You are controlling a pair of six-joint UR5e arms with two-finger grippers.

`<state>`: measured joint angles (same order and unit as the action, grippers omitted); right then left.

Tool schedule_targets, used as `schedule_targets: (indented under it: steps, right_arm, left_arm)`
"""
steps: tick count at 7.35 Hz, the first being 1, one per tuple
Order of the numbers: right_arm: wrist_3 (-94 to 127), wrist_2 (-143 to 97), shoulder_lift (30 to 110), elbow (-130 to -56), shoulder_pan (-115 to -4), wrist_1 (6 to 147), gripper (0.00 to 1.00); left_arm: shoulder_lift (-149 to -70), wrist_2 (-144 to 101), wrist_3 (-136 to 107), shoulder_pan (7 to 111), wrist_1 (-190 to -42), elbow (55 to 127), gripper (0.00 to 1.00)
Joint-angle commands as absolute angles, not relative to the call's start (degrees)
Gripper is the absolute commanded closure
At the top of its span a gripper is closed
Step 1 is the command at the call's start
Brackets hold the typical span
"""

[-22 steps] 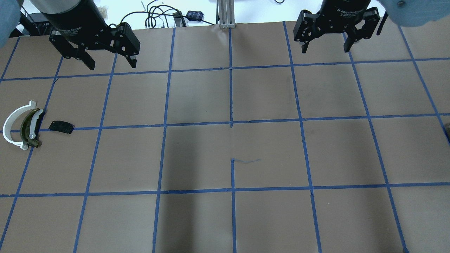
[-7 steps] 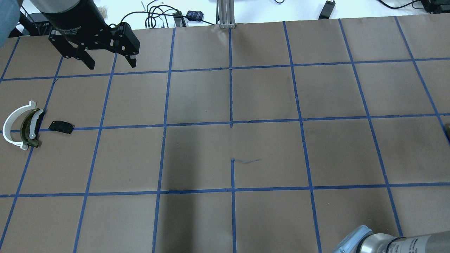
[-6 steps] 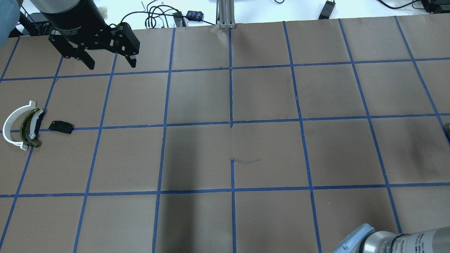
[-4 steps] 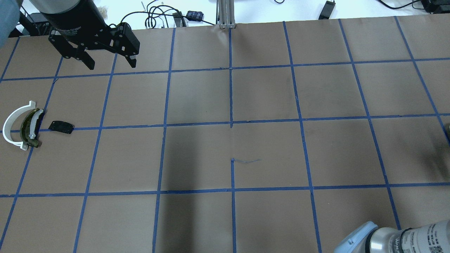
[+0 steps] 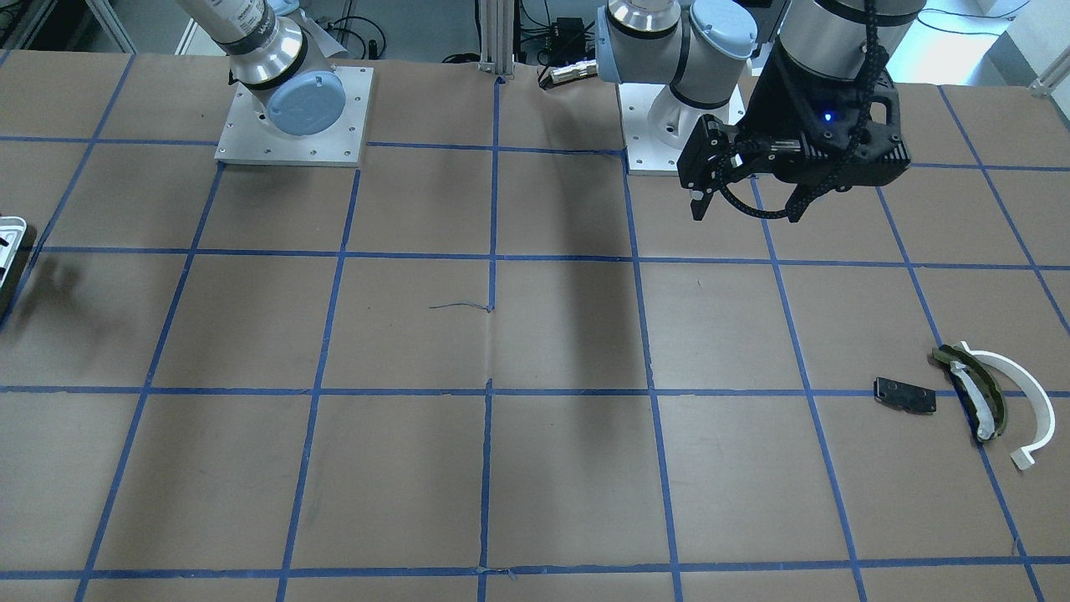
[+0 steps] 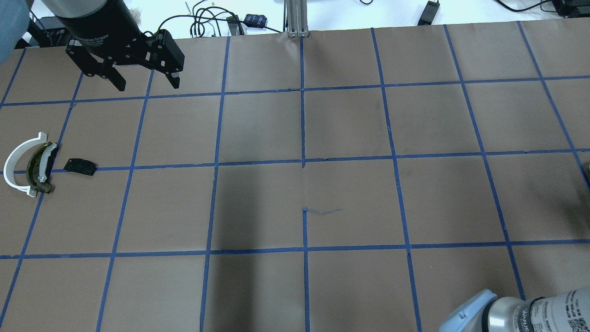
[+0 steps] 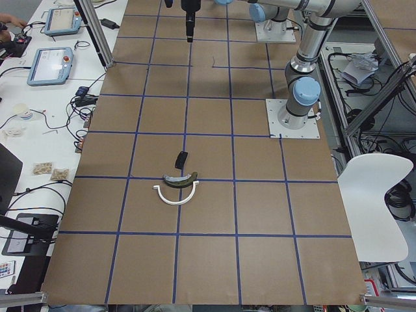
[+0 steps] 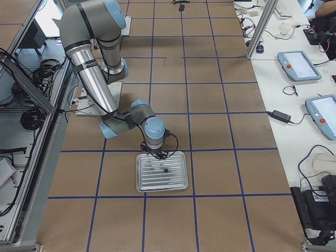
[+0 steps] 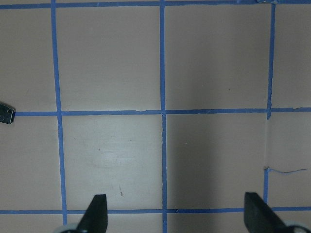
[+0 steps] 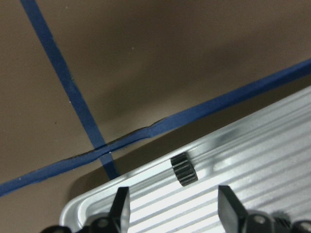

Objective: Place bearing gear from tray to pile

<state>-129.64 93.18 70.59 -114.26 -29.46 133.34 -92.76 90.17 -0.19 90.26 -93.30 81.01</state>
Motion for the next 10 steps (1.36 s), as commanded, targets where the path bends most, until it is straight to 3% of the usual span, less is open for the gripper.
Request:
schedule_targets:
  steps: [1, 5, 6, 8, 10]
  right_arm:
    - [-134.55, 92.29, 69.96, -114.35, -29.53, 133.33, 0.42]
    - [-134.56, 91.76, 70.31, -114.08, -29.53, 133.33, 0.95]
    - [-134.56, 91.84, 70.31, -114.08, -29.53, 133.33, 1.0]
    - [-133.6, 91.85, 70.75, -111.64, -29.79, 132.29, 1.0]
    - [-121.46, 88.61, 74.08, -104.1, -30.4, 114.88, 1.0]
  left_arm:
    - [-92.81, 90.09, -0.18, 90.26, -92.64, 81.12, 0.0]
    - [-92.46, 90.09, -0.18, 90.26, -92.64, 81.38, 0.0]
    - [-92.72, 90.09, -0.18, 90.26, -92.64, 81.3, 0.0]
    - [-92.2, 90.09, -0.18, 90.26, -92.64, 81.3, 0.0]
    - [-92.81, 90.09, -0.18, 90.26, -92.64, 81.04, 0.0]
